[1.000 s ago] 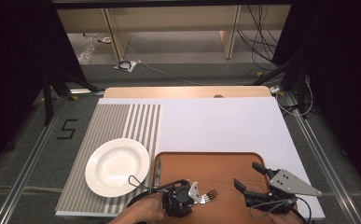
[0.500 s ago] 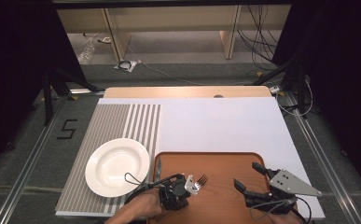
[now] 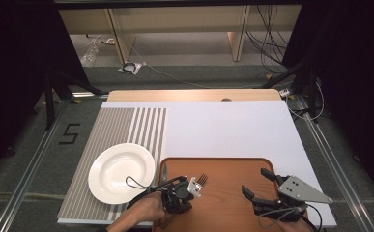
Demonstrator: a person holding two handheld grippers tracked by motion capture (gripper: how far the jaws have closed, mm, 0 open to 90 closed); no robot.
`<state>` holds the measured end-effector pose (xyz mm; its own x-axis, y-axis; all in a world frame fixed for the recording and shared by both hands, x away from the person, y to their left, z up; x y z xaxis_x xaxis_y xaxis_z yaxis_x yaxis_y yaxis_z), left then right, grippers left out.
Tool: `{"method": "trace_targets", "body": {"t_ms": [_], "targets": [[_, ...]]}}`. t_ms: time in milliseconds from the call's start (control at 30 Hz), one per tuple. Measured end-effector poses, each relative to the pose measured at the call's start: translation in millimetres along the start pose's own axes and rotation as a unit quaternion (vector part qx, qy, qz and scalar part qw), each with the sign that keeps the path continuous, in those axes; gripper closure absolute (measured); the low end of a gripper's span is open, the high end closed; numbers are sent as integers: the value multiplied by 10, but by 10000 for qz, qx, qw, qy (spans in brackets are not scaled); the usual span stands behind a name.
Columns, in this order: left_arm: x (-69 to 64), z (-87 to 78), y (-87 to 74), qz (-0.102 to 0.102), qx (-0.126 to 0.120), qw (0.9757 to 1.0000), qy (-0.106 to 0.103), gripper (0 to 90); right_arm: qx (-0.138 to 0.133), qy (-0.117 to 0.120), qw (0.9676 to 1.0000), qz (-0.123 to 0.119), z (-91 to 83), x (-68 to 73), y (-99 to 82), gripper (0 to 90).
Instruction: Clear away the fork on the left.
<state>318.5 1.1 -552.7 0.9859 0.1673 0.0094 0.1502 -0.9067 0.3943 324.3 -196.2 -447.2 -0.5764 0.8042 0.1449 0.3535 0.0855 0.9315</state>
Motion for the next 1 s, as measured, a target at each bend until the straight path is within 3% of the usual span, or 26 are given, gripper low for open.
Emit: {"method": "trace_targets", "body": {"t_ms": [233, 1000], "targets": [[80, -23, -58, -148, 41, 9999, 55, 892, 1, -14, 10000, 10, -4, -4, 1, 195], [240, -93, -234, -265, 162, 9994, 140, 892, -17, -30, 10000, 7, -9, -8, 6, 196]]}}
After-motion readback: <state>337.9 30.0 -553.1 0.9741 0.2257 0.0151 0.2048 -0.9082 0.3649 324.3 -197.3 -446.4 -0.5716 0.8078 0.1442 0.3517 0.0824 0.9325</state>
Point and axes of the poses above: each handheld gripper's, and its own axes: z roughly forward along the jaws, y roughly out of its top, x roughly to its left, the point moved 10 cm from there along z, roughly forward along the jaws, and after that the axes turned 8 degrees about z, right-handed, at the moved point
